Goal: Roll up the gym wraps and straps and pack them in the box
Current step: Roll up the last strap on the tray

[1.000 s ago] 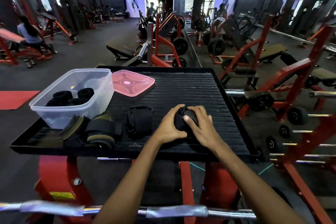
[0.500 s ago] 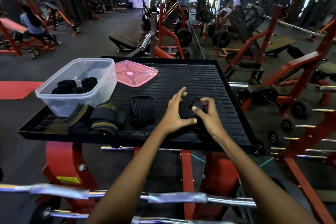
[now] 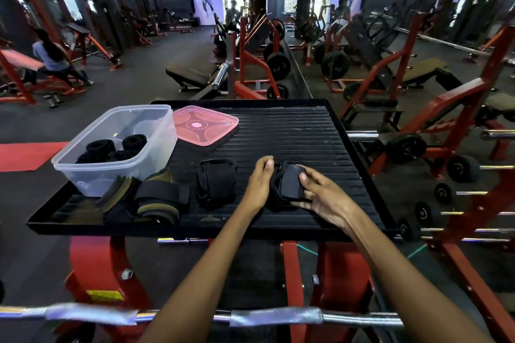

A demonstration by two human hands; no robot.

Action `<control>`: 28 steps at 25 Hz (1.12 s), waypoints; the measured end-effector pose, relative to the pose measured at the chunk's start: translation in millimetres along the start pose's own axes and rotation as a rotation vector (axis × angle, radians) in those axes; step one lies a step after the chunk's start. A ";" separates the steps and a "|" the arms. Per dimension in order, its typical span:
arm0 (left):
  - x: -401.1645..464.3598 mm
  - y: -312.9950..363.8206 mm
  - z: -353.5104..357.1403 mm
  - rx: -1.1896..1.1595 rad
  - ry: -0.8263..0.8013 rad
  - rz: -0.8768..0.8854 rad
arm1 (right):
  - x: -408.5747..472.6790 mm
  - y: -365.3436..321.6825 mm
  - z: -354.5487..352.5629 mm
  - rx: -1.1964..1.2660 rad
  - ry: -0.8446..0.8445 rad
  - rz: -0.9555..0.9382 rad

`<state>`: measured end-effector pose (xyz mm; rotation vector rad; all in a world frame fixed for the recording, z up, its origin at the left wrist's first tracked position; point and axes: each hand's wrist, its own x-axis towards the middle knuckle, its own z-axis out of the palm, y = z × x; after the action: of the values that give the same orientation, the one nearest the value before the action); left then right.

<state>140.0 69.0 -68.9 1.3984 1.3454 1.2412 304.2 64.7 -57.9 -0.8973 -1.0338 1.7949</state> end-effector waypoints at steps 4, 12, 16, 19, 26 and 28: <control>0.4 -4.5 2.6 0.061 0.030 0.108 | 4.1 4.9 3.7 -0.022 0.016 -0.048; -3.4 0.6 6.9 0.128 -0.001 0.256 | 12.0 13.9 1.6 -0.329 0.158 -0.228; 0.7 3.5 -3.8 -0.165 0.059 -0.034 | 14.6 14.0 1.1 -0.583 0.225 -0.478; 0.8 -2.0 -6.7 -0.130 0.020 -0.118 | 8.7 8.0 0.2 -0.355 0.088 -0.345; -5.2 3.2 0.2 0.143 0.087 -0.153 | 10.2 17.1 4.9 -0.596 0.009 -0.252; -7.8 -0.7 1.3 0.142 0.053 -0.186 | 15.0 18.5 6.7 -0.717 0.103 -0.301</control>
<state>141.5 61.5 -70.7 1.3102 1.5888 1.0844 286.8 71.1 -74.3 -1.1587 -1.6848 1.1117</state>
